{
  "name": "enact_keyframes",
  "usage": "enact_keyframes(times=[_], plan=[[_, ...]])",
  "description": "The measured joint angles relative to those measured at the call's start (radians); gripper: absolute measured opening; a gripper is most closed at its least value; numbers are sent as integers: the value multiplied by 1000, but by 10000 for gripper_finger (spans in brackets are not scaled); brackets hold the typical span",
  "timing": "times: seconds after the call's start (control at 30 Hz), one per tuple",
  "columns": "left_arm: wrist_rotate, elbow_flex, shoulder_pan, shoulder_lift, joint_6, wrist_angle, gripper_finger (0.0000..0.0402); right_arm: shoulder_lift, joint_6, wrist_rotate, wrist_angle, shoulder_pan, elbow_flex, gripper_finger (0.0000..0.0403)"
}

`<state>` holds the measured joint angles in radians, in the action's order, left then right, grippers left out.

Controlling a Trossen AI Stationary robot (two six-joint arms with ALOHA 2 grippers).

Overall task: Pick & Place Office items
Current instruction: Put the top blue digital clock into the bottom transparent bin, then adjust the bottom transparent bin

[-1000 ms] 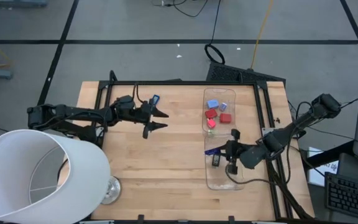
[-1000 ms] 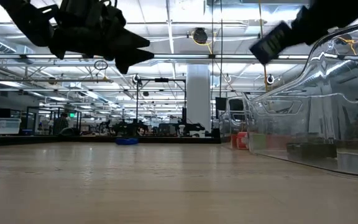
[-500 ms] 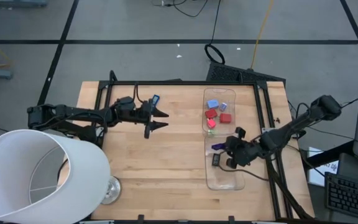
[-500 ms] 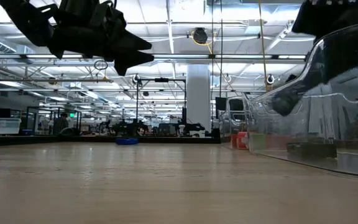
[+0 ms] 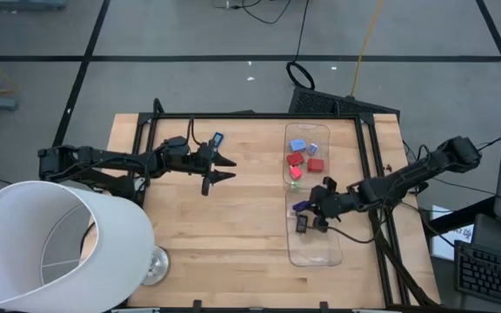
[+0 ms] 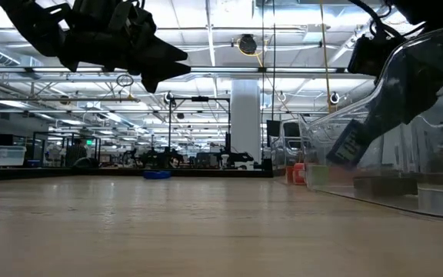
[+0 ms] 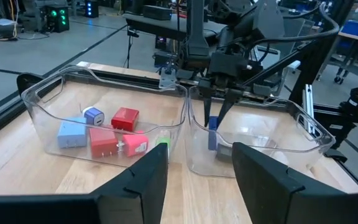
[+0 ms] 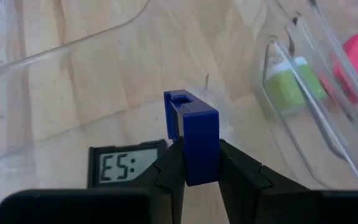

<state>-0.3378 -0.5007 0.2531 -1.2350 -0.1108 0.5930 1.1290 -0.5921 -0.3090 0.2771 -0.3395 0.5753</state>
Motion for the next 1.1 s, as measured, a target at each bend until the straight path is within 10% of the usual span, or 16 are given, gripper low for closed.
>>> enact_keyframes(times=[0.63, 1.1], plan=[[0, 0, 1, 0, -11, -20, 207, -14, 85, 0, -195, 14, 2, 146], [17, 1, 0, -1, -18, -101, 178, -72, 158, 13, -304, 10, 2, 127]])
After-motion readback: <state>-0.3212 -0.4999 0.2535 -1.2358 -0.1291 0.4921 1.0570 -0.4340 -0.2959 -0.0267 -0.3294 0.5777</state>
